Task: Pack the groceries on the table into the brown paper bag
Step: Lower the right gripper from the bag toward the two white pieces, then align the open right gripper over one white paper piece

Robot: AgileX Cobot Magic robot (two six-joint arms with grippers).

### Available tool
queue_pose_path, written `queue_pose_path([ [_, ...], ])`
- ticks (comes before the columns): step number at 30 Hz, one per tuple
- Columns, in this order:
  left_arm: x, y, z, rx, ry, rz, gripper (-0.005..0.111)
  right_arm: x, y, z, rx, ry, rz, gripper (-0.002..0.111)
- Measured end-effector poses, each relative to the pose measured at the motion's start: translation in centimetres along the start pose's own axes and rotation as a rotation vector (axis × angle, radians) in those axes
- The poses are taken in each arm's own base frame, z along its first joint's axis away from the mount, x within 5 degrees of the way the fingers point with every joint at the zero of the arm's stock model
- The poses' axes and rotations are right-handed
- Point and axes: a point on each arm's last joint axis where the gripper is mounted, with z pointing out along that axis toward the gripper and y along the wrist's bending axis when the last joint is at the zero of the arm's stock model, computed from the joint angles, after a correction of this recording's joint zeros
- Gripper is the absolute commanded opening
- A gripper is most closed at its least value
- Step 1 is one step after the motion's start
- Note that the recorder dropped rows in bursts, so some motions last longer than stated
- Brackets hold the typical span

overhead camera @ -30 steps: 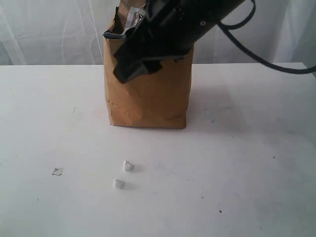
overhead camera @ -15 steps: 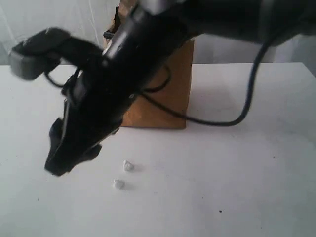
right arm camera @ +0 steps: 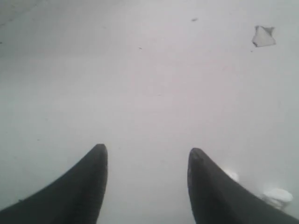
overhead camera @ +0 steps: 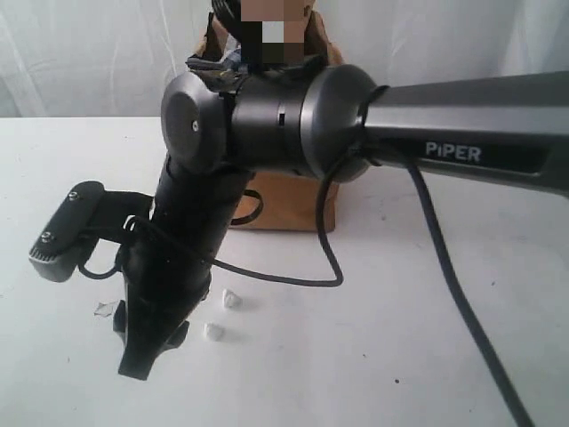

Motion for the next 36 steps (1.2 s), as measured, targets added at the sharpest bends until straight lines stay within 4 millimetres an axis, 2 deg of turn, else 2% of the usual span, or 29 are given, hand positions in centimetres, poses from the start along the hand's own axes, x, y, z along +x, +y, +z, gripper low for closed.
queue_pose_path([
  [6, 0.0, 0.0, 0.0, 0.0, 0.0, 0.0, 0.0, 0.8, -1.5, 0.0, 0.16, 0.09, -0.066, 0.05],
  [9, 0.0, 0.0, 0.0, 0.0, 0.0, 0.0, 0.0, 0.8, -2.2, 0.0, 0.231, 0.087, -0.005, 0.05],
  [13, 0.0, 0.0, 0.0, 0.0, 0.0, 0.0, 0.0, 1.2, -3.6, 1.3, 0.265, 0.076, 0.071, 0.049],
  [17, 0.0, 0.0, 0.0, 0.0, 0.0, 0.0, 0.0, 2.8, -5.1, 2.8, 0.252, 0.137, 0.207, 0.043],
  [24, 0.0, 0.0, 0.0, 0.0, 0.0, 0.0, 0.0, 4.3, -5.7, 2.3, 0.245, 0.234, 0.294, 0.038],
  [36, 0.0, 0.0, -0.1, 0.003, -0.015, 0.0, 0.0, 4.4, -5.7, 2.3, 0.242, 0.24, 0.304, 0.038],
])
